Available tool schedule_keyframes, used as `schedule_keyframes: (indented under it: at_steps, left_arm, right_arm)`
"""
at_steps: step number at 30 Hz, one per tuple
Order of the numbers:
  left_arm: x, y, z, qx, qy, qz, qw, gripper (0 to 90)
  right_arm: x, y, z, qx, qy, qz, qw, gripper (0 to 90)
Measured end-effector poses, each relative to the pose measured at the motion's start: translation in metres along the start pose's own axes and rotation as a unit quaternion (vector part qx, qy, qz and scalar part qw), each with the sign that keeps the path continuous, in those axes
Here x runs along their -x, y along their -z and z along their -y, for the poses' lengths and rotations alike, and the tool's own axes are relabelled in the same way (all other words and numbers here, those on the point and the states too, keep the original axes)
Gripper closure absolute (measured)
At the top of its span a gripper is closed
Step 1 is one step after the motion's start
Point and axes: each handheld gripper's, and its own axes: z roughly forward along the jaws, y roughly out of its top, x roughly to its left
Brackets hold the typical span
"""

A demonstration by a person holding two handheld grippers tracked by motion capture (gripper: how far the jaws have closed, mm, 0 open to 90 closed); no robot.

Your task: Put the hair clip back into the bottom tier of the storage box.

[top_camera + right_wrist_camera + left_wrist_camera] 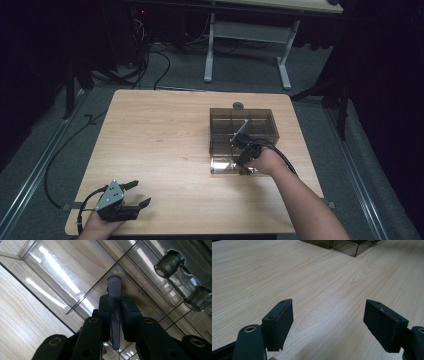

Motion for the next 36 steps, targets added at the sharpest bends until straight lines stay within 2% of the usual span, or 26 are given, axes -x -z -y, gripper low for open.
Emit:
schedule_keyframes:
  at_steps: [3,5,9,11,12,15,18,19,21,22,23,24,26,27,28,30,34,35,36]
  left_arm:
    - [0.0,0.0,0.0,0.0,0.0,0.0,1.0,24.4]
    - [0.0,0.0,0.0,0.0,0.001,0.001,1.0,24.4]
    - [0.0,0.0,0.0,0.0,0.002,0.001,1.0,24.4]
    - [0.0,0.0,0.0,-0.001,0.002,0.0,1.0,24.4]
    - [0.0,0.0,0.0,-0.001,0.001,0.0,1.0,24.4]
    - [0.0,0.0,0.0,0.0,0.001,0.0,1.0,24.4]
    - [0.0,0.0,0.0,0.0,0.001,0.0,1.0,24.4]
    - [0.0,0.0,0.0,0.0,0.0,-0.001,1.0,24.4]
    - [0.0,0.0,0.0,0.0,0.001,0.0,1.0,24.4]
    - [0.0,0.0,0.0,0.0,0.001,0.0,1.0,24.4]
    - [0.0,0.0,0.0,0.0,0.001,0.0,1.0,24.4]
    - [0.0,0.0,0.0,0.0,0.001,0.0,1.0,24.4]
    - [0.0,0.0,0.0,-0.001,0.002,0.0,1.0,24.4]
    - [0.0,0.0,0.0,-0.001,0.001,0.0,1.0,24.4]
    - [0.0,0.0,0.0,-0.001,0.001,0.0,1.0,24.4]
    - [0.0,0.0,0.0,-0.002,0.0,-0.001,1.0,24.5]
    - [0.0,0.0,0.0,-0.002,0.0,-0.001,1.0,24.4]
    - [0.0,0.0,0.0,-0.002,-0.001,-0.001,1.0,24.4]
    - [0.0,0.0,0.0,-0.002,-0.001,-0.001,1.0,24.4]
  right_arm:
    - [0.001,0.0,0.0,0.003,0.009,-0.001,1.0,77.6]
    - [0.0,0.001,0.0,0.001,-0.003,0.0,1.0,76.9]
    - [0.002,0.005,0.001,0.004,-0.005,-0.002,1.0,75.3]
    - [0.001,0.009,0.001,0.002,-0.022,-0.004,0.9998,75.1]
    - [0.002,0.01,0.002,0.006,-0.016,-0.005,0.9998,75.1]
    - [0.003,0.015,0.003,0.008,-0.025,-0.006,0.9996,74.9]
    - [0.005,0.018,0.006,0.015,-0.019,-0.005,0.9997,74.8]
    - [0.004,0.02,0.007,0.011,-0.033,-0.005,0.9994,74.8]
    - [0.005,0.023,0.009,0.014,-0.033,-0.004,0.9993,74.8]
    - [0.008,0.024,0.01,0.019,-0.021,-0.003,0.9996,74.8]
    - [0.006,0.025,0.011,0.015,-0.035,-0.002,0.9993,74.8]
    - [0.007,0.026,0.012,0.017,-0.028,-0.003,0.9995,74.8]
    - [0.005,0.028,0.014,0.014,-0.039,-0.003,0.9991,74.8]
    - [0.005,0.029,0.015,0.019,-0.028,-0.001,0.9994,74.8]
    - [0.003,0.031,0.016,0.014,-0.04,-0.002,0.9991,74.8]
    - [0.002,0.033,0.018,0.019,-0.03,-0.001,0.9994,74.9]
    - [-0.001,0.039,0.025,0.021,-0.033,0.0,0.9992,75.0]
    - [-0.002,0.041,0.027,0.019,-0.04,0.002,0.999,75.1]
    - [-0.002,0.042,0.029,0.023,-0.035,0.003,0.9991,75.1]
